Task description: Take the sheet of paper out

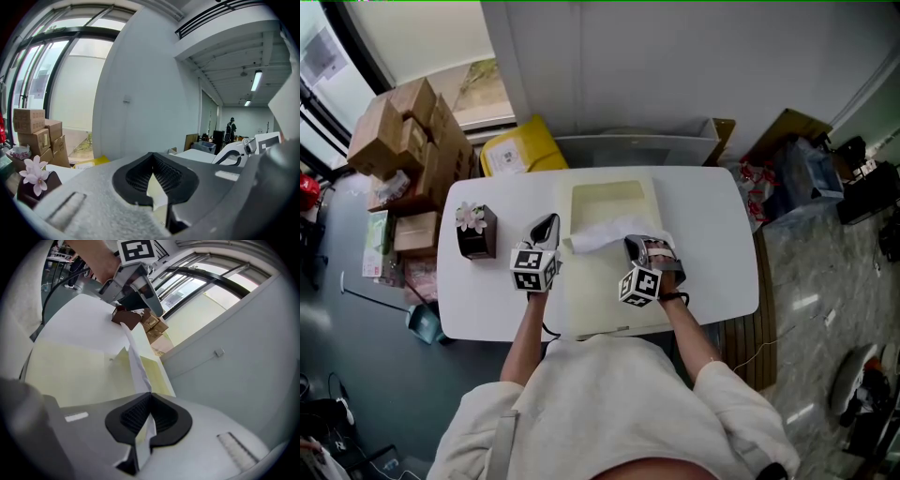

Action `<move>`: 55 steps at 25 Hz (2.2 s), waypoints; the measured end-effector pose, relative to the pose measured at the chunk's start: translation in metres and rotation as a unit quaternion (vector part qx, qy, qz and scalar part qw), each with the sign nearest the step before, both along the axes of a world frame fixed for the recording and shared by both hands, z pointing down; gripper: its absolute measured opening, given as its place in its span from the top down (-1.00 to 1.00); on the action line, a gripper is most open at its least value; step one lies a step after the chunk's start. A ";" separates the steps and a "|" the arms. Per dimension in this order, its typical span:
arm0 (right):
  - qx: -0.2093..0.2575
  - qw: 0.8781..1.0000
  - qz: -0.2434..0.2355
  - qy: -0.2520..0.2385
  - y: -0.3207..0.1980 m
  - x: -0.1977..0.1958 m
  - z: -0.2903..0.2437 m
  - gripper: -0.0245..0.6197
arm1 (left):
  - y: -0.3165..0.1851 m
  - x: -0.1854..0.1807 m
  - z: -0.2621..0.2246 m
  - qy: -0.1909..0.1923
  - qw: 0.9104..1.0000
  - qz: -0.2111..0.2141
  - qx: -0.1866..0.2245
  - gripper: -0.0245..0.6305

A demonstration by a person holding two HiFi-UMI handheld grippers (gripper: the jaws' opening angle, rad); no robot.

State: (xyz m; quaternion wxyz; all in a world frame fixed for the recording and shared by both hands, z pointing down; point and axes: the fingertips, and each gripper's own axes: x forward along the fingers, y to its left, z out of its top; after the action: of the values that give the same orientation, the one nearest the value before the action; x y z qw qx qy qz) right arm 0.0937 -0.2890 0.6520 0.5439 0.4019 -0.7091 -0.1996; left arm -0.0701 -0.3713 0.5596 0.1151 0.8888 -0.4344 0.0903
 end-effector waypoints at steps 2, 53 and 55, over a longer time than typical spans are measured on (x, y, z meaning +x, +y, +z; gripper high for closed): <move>0.002 1.000 0.003 -0.001 0.004 0.000 -0.002 0.91 | 0.001 0.001 0.000 0.001 1.000 0.003 0.000 0.91; 0.086 0.833 0.135 -0.529 -0.086 0.011 -0.166 0.91 | -0.022 -0.038 -0.049 -0.002 0.998 -0.035 0.043 0.91; 0.093 0.834 0.127 -0.529 -0.091 0.010 -0.174 0.91 | -0.024 -0.037 -0.050 -0.001 0.998 -0.036 0.045 0.91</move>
State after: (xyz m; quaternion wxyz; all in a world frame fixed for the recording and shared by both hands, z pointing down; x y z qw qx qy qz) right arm 0.1033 -0.3800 0.4784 0.0663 0.5817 -0.8092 0.0492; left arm -0.1072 -0.3952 0.5091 0.0775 0.8767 -0.4700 0.0673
